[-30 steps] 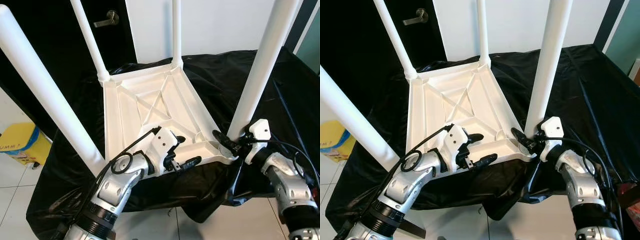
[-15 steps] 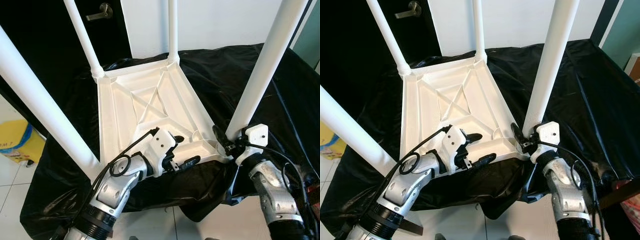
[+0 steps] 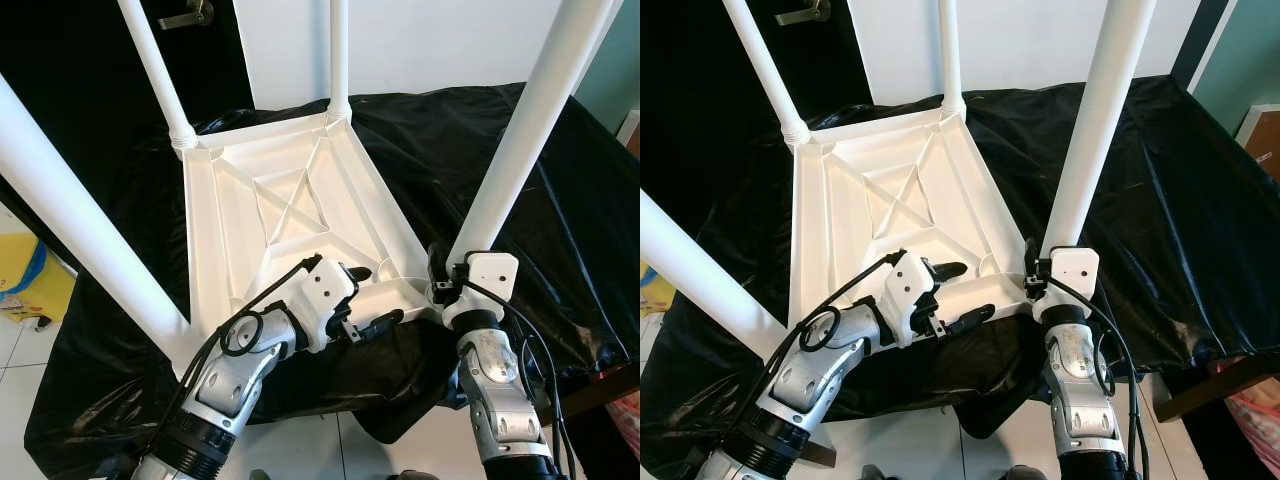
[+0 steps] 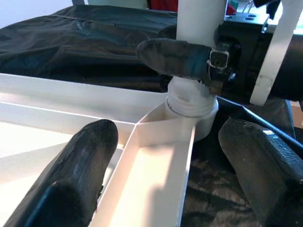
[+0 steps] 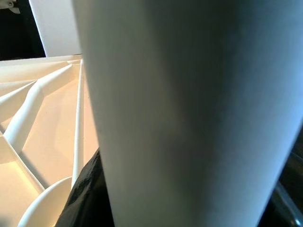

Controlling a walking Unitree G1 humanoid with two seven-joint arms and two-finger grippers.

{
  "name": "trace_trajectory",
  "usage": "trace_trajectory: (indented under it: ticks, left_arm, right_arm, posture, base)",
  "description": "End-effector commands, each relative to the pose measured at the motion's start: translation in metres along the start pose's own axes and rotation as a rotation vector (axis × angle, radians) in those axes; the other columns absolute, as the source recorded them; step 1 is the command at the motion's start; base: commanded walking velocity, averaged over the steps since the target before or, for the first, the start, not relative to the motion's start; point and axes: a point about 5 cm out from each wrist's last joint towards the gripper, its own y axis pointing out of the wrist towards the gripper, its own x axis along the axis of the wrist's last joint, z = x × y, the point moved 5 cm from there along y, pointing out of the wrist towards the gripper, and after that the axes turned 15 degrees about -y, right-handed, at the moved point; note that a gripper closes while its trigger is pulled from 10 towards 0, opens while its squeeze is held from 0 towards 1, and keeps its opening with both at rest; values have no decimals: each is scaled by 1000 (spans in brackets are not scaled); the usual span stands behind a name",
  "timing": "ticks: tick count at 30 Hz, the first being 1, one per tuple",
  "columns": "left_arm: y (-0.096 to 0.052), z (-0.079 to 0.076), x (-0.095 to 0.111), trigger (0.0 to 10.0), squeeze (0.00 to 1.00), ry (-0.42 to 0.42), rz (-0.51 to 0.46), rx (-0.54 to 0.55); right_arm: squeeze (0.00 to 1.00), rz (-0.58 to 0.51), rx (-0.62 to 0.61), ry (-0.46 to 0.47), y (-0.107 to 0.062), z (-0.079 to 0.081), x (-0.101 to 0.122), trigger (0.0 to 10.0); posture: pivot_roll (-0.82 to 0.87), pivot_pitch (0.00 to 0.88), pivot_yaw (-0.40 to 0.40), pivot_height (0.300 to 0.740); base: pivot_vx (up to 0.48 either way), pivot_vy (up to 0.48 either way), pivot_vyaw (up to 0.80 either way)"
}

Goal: Building children table

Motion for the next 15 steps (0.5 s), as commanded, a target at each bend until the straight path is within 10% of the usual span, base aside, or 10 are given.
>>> trace_trajectory:
  ticks: [1, 6, 7, 11, 12, 15]
  left_arm:
    - [0, 11, -1, 10000, 0, 10, -12, 98]
    - [1, 13, 1, 10000, 0, -11, -7, 95]
    - [1, 14, 0, 10000, 0, -21, -4, 91]
    - [1, 14, -1, 10000, 0, -26, -2, 89]
    - [2, 13, -1, 10000, 0, -29, -3, 86]
    - [3, 15, -1, 10000, 0, -38, -3, 90]
  right_arm:
    - [0, 204, 12, -16, -13, 8, -45, 10000]
    - [0, 197, 5, -34, -11, 7, -45, 10000]
    - [380, 189, 4, -41, -10, 6, -42, 10000]
    - [455, 179, 4, -37, -9, 6, -40, 10000]
    - [1000, 170, 6, -38, -9, 6, -38, 10000]
    - [1000, 142, 17, -40, -6, 6, -32, 10000]
  posture:
    - [-96, 69, 31, 740]
    - [-100, 60, 27, 740]
    - [-103, 60, 26, 740]
    - [-103, 56, 23, 740]
    - [-104, 56, 23, 740]
    - [-108, 54, 21, 740]
  base:
    - [0, 0, 0]
    - [0, 0, 0]
    - [0, 0, 0]
    - [0, 0, 0]
    - [0, 0, 0]
    - [0, 0, 0]
